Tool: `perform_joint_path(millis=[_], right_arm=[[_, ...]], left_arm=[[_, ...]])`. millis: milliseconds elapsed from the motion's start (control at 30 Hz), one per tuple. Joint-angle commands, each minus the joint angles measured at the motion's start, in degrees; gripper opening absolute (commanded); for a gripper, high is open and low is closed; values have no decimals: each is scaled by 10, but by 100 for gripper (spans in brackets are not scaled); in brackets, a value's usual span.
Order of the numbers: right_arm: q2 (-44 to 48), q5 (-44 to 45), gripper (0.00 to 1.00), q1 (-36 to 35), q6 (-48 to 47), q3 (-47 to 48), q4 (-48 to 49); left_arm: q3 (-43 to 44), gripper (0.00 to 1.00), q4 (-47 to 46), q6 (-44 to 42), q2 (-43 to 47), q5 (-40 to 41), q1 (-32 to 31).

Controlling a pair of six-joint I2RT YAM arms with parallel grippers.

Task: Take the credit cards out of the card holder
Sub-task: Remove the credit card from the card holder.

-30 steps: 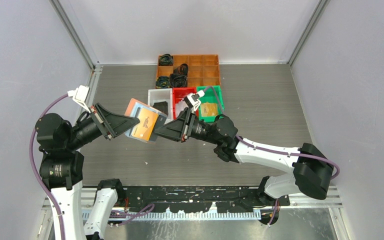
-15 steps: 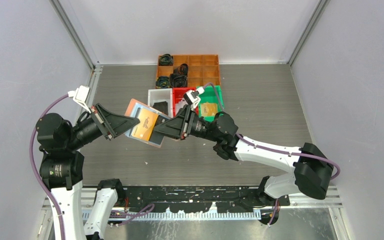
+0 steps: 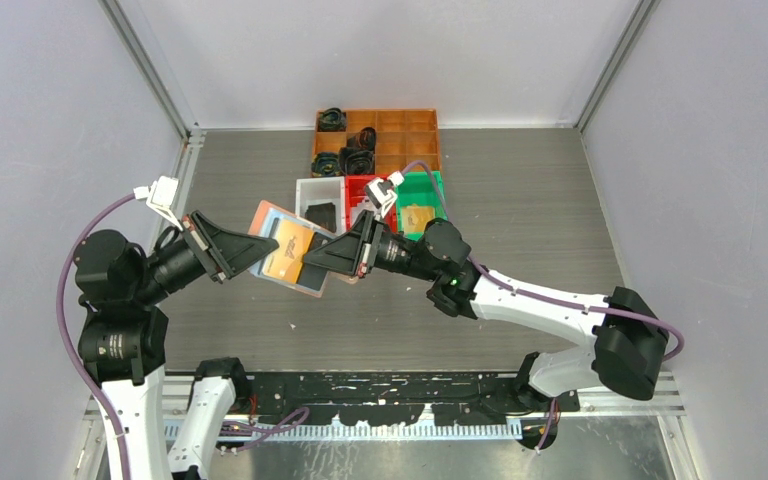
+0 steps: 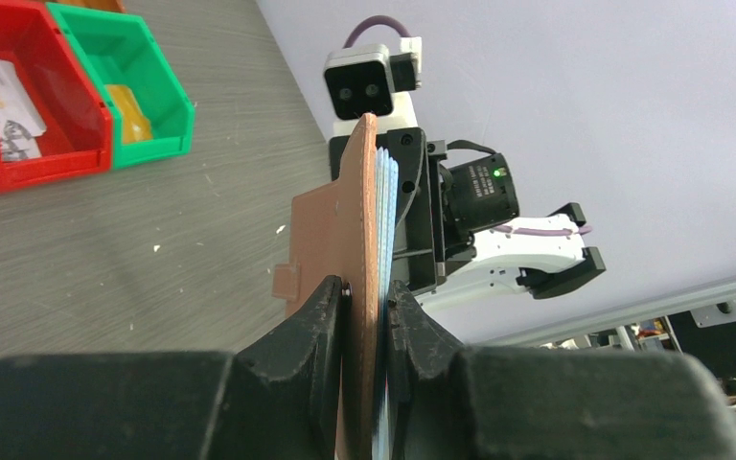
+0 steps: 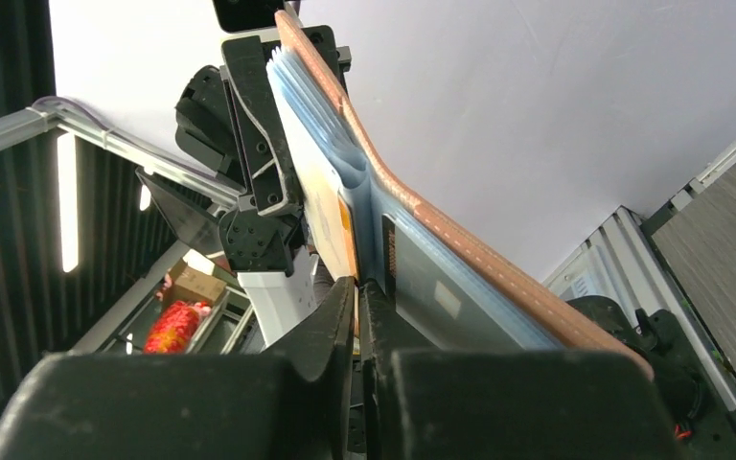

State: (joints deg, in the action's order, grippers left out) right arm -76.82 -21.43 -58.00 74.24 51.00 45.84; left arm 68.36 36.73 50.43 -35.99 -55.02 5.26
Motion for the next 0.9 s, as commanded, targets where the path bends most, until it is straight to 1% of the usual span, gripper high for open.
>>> perform_joint_path(millis=[0,133,267,367,600,633,667,700,800,867], right_arm=[[35,11,8,-1,-33,15,-6],[28,9,6,-1,-8,-9,51],[21,17,1,0,16,-31,109],[22,17,1,0,21,-39,126],[33,23,1,-2,16,-50,115],[32,22,8,-4,14,-46,111],[31,21,17,-5,12,-40,106],[28,20,24,-6,11,-35,104],[19,18,36,-9,13,-23,105],[12,18,41,-9,16,-17,108]], left_arm=[[14,0,-15,-9,4,4,0],[20,0,-25,7,-2,2,0],[20,0,-35,21,-2,-1,0],[21,0,-33,21,-2,2,0],[24,0,-39,32,-4,9,-1],[24,0,-39,32,-5,8,-1],[22,0,-40,34,-5,9,0],[21,0,-41,35,-4,8,-1],[22,0,-42,37,-4,8,0],[24,0,-42,37,-5,6,0]])
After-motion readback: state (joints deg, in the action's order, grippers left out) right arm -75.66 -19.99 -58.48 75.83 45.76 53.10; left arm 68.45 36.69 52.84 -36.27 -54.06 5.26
